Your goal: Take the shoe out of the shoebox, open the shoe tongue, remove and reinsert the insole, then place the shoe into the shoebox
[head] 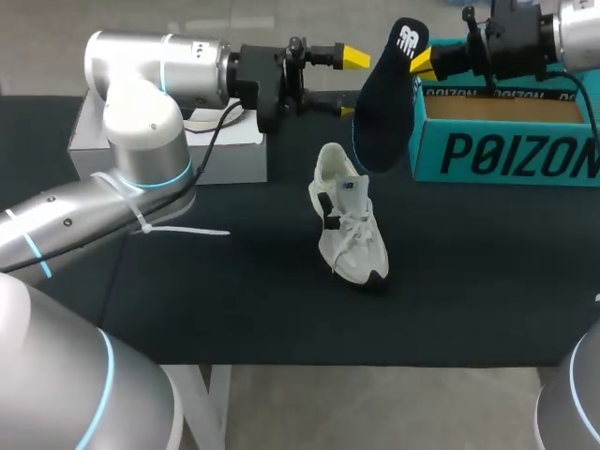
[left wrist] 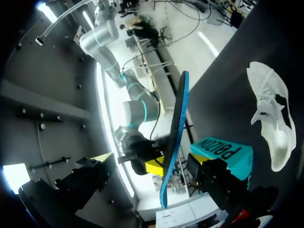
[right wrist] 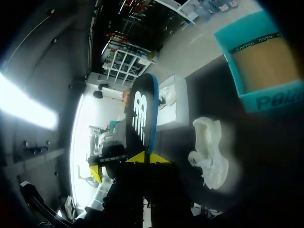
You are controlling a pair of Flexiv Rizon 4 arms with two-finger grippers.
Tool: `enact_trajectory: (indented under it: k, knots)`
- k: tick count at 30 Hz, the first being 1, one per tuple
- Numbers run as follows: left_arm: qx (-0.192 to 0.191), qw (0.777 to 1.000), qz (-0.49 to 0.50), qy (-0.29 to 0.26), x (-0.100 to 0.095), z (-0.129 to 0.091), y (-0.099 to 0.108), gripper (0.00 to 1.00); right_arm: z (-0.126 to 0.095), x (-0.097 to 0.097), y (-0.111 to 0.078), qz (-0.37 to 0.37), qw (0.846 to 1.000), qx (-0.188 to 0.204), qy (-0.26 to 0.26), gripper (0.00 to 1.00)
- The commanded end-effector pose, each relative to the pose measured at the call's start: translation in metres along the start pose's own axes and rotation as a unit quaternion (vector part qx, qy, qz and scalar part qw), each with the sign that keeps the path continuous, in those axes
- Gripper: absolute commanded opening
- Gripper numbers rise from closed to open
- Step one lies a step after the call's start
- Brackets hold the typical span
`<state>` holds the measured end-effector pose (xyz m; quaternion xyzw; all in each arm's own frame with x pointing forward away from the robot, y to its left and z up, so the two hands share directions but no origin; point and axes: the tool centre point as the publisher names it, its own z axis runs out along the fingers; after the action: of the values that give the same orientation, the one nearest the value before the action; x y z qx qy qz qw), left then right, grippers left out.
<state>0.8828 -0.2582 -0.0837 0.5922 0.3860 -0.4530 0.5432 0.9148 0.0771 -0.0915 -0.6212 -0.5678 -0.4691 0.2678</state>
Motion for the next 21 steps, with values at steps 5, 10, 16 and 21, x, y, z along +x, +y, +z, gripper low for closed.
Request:
enact_trajectory:
  k: [5,10,16,21]
  knots:
    - [0.003,1.000,0.008,0.018,0.012,0.007,-0.007,1.00,0.009,0.006,0.020,-0.005,0.999,0.037,-0.015,0.00]
    - [0.003,1.000,0.007,0.021,0.024,0.011,-0.008,0.40,0.012,0.005,0.021,-0.002,0.999,0.043,-0.018,0.00]
    - [-0.005,1.000,0.011,0.012,0.032,0.017,-0.002,0.00,0.020,0.006,0.015,-0.003,0.999,0.050,-0.013,0.00]
    - [-0.013,1.000,0.014,0.009,0.040,0.025,0.007,0.00,0.024,0.008,0.009,-0.002,0.999,0.049,-0.003,0.00]
